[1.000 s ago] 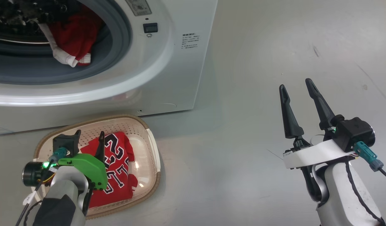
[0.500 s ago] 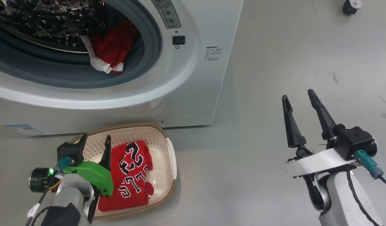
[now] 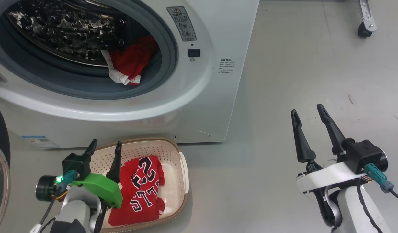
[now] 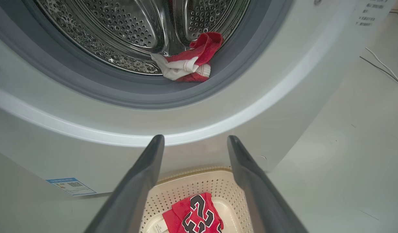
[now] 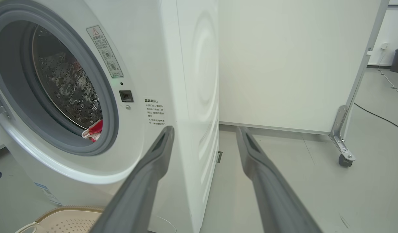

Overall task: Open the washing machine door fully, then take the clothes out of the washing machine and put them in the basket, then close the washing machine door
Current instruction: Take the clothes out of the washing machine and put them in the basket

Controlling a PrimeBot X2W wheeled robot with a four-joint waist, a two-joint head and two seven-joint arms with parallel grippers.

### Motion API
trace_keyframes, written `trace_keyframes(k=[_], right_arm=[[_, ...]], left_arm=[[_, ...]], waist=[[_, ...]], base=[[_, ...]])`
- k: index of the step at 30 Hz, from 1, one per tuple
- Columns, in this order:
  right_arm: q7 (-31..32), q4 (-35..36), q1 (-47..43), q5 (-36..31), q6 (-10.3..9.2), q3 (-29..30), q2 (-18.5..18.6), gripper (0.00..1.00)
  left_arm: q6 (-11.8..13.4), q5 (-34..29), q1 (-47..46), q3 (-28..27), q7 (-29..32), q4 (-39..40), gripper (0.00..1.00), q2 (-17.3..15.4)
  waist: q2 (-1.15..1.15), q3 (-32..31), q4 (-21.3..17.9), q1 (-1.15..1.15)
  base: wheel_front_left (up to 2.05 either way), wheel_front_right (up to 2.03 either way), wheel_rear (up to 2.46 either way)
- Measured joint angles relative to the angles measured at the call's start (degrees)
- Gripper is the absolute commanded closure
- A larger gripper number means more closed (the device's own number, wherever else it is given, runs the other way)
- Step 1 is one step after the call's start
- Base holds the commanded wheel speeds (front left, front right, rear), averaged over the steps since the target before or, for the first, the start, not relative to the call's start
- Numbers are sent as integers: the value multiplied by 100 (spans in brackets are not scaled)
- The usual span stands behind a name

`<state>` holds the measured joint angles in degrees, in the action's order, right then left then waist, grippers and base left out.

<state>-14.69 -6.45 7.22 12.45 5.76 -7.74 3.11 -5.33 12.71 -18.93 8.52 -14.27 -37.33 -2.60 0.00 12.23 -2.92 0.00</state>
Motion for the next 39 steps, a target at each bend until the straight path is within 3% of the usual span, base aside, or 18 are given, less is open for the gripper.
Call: trace_keyframes(k=[15,39], right_arm=[[0,0,-212,0,15,77,-7,0],[0,-11,-398,1,22,122,-31,0]], left_arm=[[-1,27,615,-285,-1,1379,0,10],[149,-13,1611,-417,-1,2509,0,19]], waist=[[0,-326,102,0],[0,-557,43,0]], base=[[0,0,0],[0,0,0]])
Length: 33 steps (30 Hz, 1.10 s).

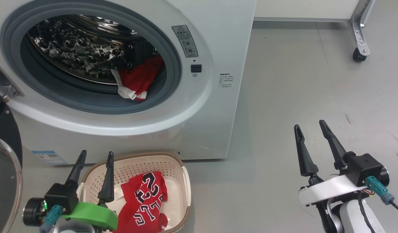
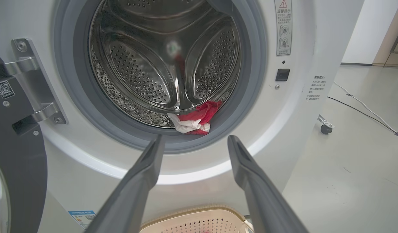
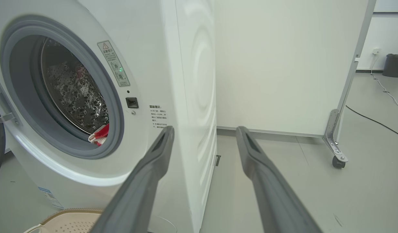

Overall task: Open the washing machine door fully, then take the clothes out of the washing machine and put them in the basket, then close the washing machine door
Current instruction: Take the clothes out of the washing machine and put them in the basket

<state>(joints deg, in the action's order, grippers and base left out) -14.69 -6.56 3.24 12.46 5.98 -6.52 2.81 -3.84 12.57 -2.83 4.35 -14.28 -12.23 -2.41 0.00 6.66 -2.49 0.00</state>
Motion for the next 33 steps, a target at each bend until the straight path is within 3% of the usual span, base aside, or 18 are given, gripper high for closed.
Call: trace_keyframes(k=[33], right_arm=[[0,-24,-34,-1,44,-3,-8,0]], left_arm=[[110,56,260,165,0,350,0,-1]], waist=[[0,-40,-42,0]], base=[[0,0,0]])
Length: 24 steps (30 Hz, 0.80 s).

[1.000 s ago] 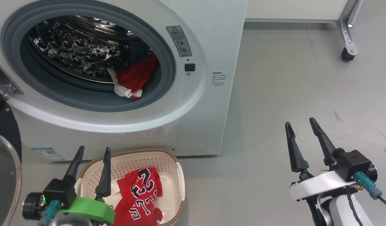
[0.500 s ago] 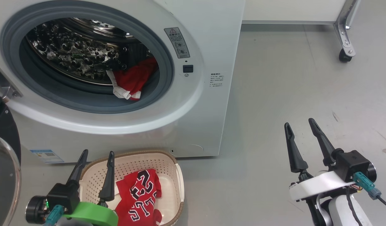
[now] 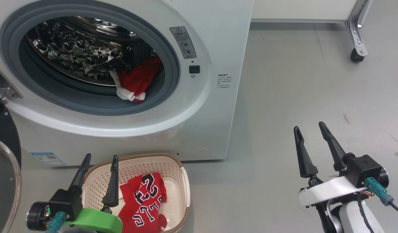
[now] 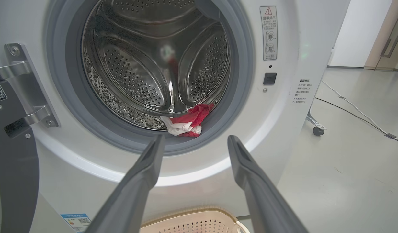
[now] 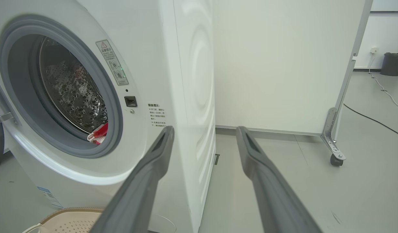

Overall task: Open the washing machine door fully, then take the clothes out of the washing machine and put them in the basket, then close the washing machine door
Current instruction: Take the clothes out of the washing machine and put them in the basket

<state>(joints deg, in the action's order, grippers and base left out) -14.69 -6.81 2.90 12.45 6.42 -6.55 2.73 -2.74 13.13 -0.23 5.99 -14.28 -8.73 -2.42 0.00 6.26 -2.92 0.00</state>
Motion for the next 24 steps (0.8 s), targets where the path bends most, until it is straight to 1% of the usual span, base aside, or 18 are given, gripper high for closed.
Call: trace_keyframes(k=[24], right_arm=[[0,1,0,-1,0,3,-10,0]], left_arm=[[48,40,4,87,0,56,0,0]], waist=[[0,31,3,0]], base=[[0,0,0]])
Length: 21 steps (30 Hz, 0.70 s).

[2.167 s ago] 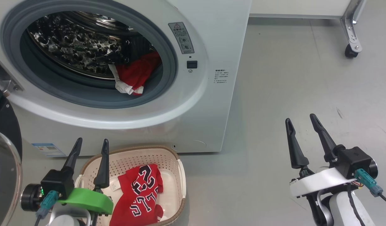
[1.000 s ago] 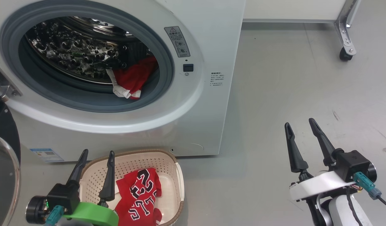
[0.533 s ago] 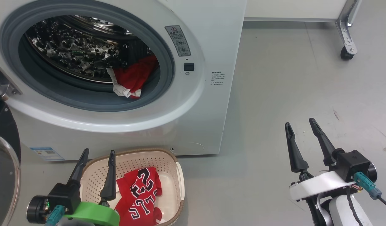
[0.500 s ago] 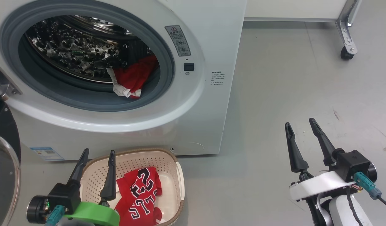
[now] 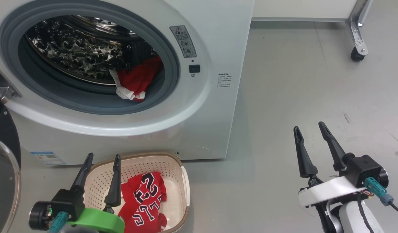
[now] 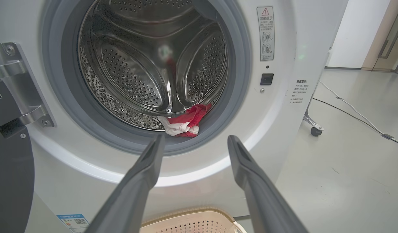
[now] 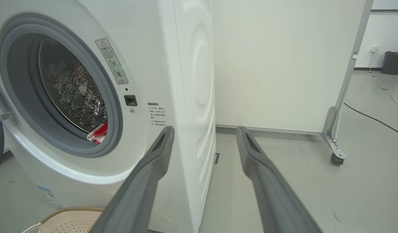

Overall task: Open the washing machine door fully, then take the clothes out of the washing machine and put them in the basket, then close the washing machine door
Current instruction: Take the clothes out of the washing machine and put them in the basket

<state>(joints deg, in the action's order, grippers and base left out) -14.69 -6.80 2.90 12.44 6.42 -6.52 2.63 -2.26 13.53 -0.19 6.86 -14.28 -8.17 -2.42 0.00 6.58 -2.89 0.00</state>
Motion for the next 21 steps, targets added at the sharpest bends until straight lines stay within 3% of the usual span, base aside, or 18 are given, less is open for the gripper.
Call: trace_keyframes(k=[21], right_arm=[[0,0,0,0,1,1,-2,0]], left_arm=[[53,0,6,47,0,60,0,0]], waist=[[0,11,-25,0]], base=[[0,0,0]])
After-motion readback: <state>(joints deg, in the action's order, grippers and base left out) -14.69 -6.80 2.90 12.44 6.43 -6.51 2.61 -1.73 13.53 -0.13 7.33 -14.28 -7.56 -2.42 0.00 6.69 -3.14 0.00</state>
